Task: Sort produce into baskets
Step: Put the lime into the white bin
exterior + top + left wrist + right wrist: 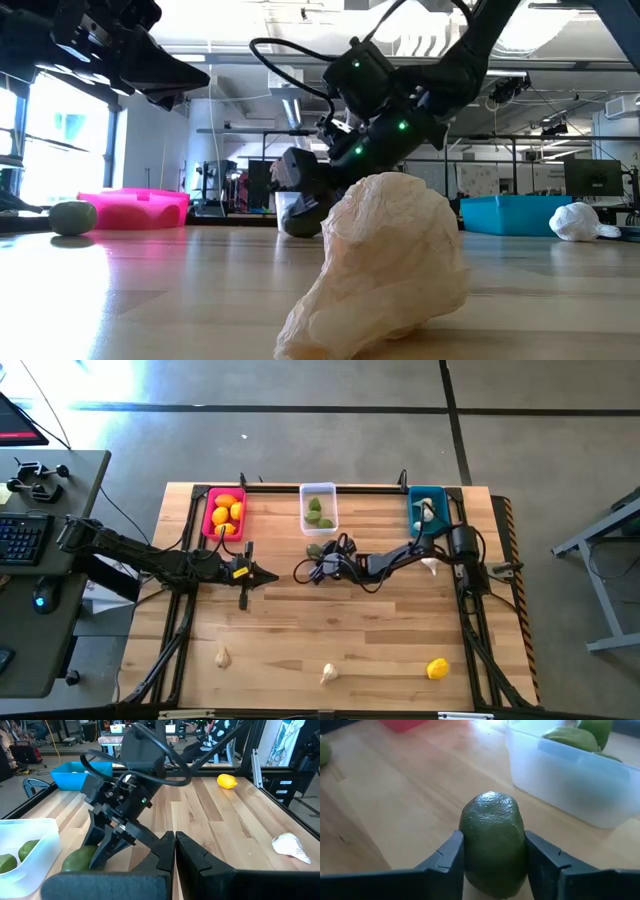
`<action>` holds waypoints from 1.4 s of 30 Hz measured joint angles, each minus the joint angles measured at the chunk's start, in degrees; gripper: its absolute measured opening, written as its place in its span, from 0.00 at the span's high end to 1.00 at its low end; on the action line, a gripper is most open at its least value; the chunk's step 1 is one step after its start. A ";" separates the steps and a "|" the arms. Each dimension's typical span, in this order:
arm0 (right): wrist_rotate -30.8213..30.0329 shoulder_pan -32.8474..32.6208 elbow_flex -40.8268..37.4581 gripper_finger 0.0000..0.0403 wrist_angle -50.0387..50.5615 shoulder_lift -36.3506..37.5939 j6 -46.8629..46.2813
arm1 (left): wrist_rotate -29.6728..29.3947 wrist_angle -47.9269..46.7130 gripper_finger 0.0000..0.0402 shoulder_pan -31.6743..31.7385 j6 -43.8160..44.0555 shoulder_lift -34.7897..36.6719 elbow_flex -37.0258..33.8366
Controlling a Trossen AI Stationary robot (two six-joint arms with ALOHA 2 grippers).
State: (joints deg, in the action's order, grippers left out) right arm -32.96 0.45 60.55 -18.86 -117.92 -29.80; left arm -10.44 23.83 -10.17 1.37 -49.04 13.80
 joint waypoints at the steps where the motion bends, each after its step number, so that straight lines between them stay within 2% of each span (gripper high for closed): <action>1: 0.13 -0.01 0.00 0.67 0.15 0.14 0.49 | 0.00 0.00 1.00 0.00 0.02 0.00 0.00; 6: 2.22 -0.04 0.65 0.67 0.49 2.70 2.51 | 0.00 -0.23 1.00 0.02 -0.01 0.00 0.00; 10: 0.80 0.20 3.02 0.67 0.27 5.94 7.05 | 0.00 -0.20 1.00 0.02 -0.04 0.00 0.00; 15: -0.95 5.30 7.82 0.67 3.32 8.66 9.29 | 0.00 -0.11 1.00 0.00 -0.02 0.00 0.00; 22: 2.40 15.55 16.31 0.67 18.14 6.53 5.93 | 0.00 -0.21 1.00 0.00 0.07 0.00 0.00; 27: 6.08 20.22 17.49 0.67 19.91 4.50 2.54 | -0.02 -0.38 1.00 0.02 0.01 0.00 0.00; 34: 8.64 22.23 17.49 0.66 19.97 2.73 1.55 | -0.01 -0.48 1.00 0.01 -0.01 0.00 0.00; 42: 7.62 22.51 17.46 0.55 20.60 2.39 1.73 | 0.00 -0.46 1.00 0.00 -0.02 0.00 0.00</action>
State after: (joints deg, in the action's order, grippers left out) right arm -25.34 22.96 78.02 1.74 -115.52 -28.08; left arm -10.44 23.38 -10.17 1.34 -49.04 13.80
